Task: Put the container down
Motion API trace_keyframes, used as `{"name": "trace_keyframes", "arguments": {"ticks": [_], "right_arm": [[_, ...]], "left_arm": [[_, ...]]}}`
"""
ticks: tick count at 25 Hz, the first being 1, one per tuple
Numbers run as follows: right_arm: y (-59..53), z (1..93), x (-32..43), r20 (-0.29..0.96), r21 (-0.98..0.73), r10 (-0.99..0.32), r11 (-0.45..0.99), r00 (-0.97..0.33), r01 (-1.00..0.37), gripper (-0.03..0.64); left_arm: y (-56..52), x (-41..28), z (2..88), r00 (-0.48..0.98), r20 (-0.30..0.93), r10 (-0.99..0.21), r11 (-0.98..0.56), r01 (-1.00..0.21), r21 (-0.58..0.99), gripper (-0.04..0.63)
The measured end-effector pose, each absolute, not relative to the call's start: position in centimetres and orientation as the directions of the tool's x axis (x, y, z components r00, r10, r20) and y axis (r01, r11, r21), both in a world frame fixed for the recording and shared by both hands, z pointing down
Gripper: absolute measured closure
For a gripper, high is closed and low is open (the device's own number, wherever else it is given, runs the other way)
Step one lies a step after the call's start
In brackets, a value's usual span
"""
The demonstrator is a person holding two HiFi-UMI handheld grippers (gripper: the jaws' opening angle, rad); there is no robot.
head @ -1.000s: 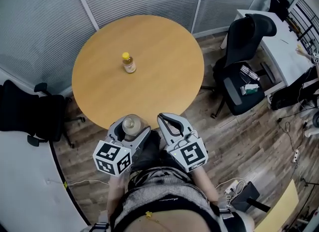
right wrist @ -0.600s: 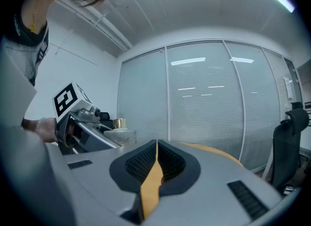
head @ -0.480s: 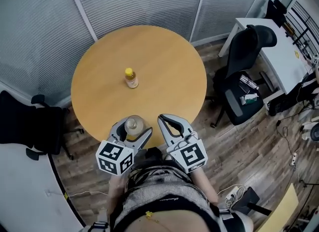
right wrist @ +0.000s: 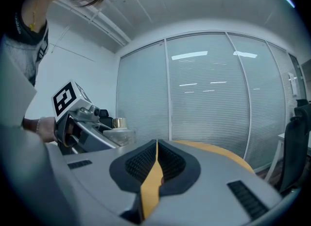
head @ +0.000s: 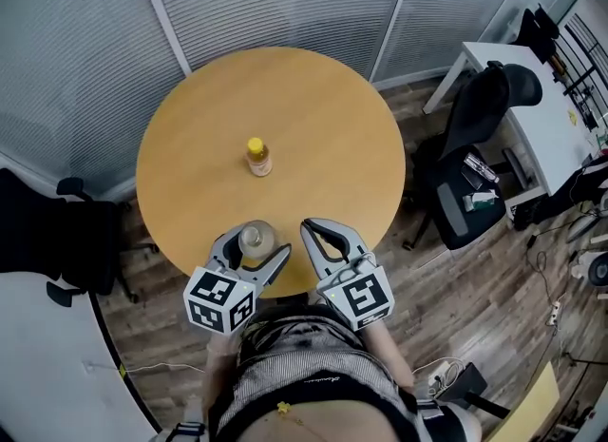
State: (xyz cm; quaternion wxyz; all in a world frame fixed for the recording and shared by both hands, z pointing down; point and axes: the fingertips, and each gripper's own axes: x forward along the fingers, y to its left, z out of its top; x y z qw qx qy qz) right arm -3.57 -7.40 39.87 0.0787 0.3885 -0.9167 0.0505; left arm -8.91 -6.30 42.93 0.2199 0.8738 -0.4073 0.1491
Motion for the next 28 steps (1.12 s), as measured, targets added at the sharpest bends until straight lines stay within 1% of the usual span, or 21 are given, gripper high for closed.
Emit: {"name": "trace_keyframes", "arguments": {"ticks": [10, 18, 21, 23, 28], "right_arm": [[-10.5, 40.8, -4.2, 0.203, -0.005, -0.719, 0.678, -0.665, -0.735, 0.592], [-11.3, 42.3, -5.5, 0.243, -0.073, -0.712, 0.664, -0.659, -0.744, 0.592], [-11.7, 42.5, -6.3, 0.229, -0.071, -0.683, 0.699, -0.694, -0.712, 0.592], [-12.0, 42.5, -6.7, 0.245, -0.074, -0.652, 0.725, -0.717, -0.685, 0.592], [-12.9, 42.4, -7.0, 0.256, -0.05, -0.55, 0.814, -0.795, -0.579, 0.592]], "left_arm": [[-9.8, -9.2, 43.5, 0.655, 0.436, -0.617, -0.603, -0.75, 0.273, 0.249], [-10.5, -10.7, 44.7, 0.648, 0.458, -0.608, -0.601, -0.753, 0.268, 0.249], [-10.6, -11.3, 45.0, 0.626, 0.473, -0.619, -0.582, -0.771, 0.259, 0.249], [-10.6, -11.6, 45.1, 0.599, 0.486, -0.637, -0.556, -0.793, 0.248, 0.249], [-11.2, -11.1, 45.1, 0.53, 0.489, -0.693, -0.468, -0.846, 0.254, 0.249]]}}
